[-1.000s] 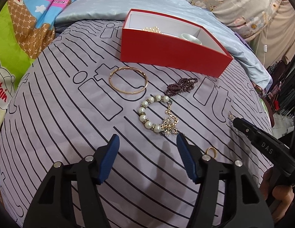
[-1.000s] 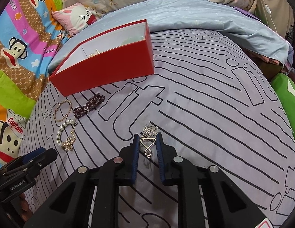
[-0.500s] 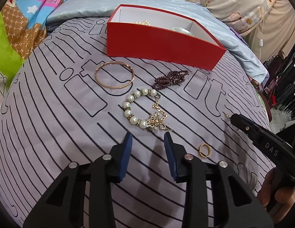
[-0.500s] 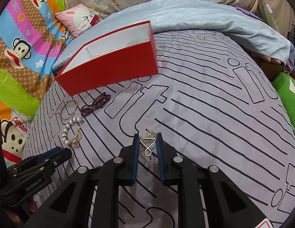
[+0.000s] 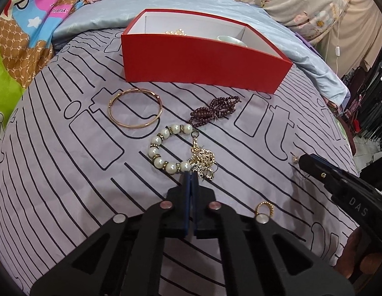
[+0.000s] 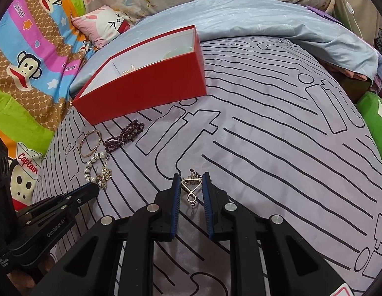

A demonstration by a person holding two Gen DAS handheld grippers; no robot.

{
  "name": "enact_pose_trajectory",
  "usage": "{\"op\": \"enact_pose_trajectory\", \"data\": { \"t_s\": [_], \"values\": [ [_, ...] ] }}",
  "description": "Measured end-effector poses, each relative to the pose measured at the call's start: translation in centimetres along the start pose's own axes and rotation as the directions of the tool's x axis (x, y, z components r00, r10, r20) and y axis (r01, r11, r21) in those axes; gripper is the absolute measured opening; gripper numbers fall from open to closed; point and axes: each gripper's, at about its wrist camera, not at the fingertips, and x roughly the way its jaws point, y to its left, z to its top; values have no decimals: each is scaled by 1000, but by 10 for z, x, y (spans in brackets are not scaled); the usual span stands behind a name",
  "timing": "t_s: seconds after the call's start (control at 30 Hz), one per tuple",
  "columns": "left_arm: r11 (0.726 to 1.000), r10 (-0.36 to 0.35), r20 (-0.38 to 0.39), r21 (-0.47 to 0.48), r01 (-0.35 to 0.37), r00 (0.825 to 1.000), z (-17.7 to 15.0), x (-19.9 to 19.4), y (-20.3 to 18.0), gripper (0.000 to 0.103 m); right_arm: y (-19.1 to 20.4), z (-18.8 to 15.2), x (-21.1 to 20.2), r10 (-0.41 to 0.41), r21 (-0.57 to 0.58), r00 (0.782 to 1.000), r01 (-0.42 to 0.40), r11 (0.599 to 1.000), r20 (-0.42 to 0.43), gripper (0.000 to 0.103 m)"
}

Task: Organize jewelry

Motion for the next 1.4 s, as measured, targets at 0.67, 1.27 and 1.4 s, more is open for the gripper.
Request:
{"op": "enact_pose_trajectory", "data": {
  "t_s": [0.67, 1.27, 1.4],
  "values": [
    [997, 73, 17, 16, -73, 997, 7, 6, -17, 22, -3, 2, -2, 3, -1, 1000, -3, 1000, 3, 16],
    [998, -60, 56, 24, 59, 997, -1, -63, -4, 7, 2, 4, -19, 34, -5, 999, -34, 999, 32, 16],
    [997, -69, 76, 22, 68, 995, -2, -76, -3, 7, 7, 5, -28, 39, -24, 998, -38, 999, 48, 16]
  ]
}}
